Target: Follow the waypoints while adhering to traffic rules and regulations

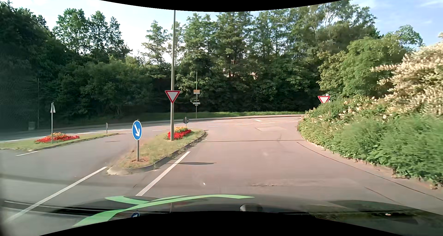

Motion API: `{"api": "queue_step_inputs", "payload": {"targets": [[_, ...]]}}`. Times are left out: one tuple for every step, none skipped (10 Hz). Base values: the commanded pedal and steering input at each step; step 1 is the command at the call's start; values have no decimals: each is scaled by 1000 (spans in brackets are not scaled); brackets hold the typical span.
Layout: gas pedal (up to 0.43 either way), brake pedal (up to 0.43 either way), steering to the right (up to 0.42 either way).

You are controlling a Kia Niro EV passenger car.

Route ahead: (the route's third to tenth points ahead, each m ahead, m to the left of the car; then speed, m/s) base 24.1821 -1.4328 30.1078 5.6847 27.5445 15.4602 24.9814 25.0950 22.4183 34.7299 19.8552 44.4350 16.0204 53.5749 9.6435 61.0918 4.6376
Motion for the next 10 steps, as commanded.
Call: {"api": "queue_step_inputs", "payload": {"targets": [[0,104,9],[0,110,8],[0,146,8],[0,159,4],[0,171,0],[0,152,1],[0,165,4],[0,171,5],[0,152,8],[0,152,12]]}}
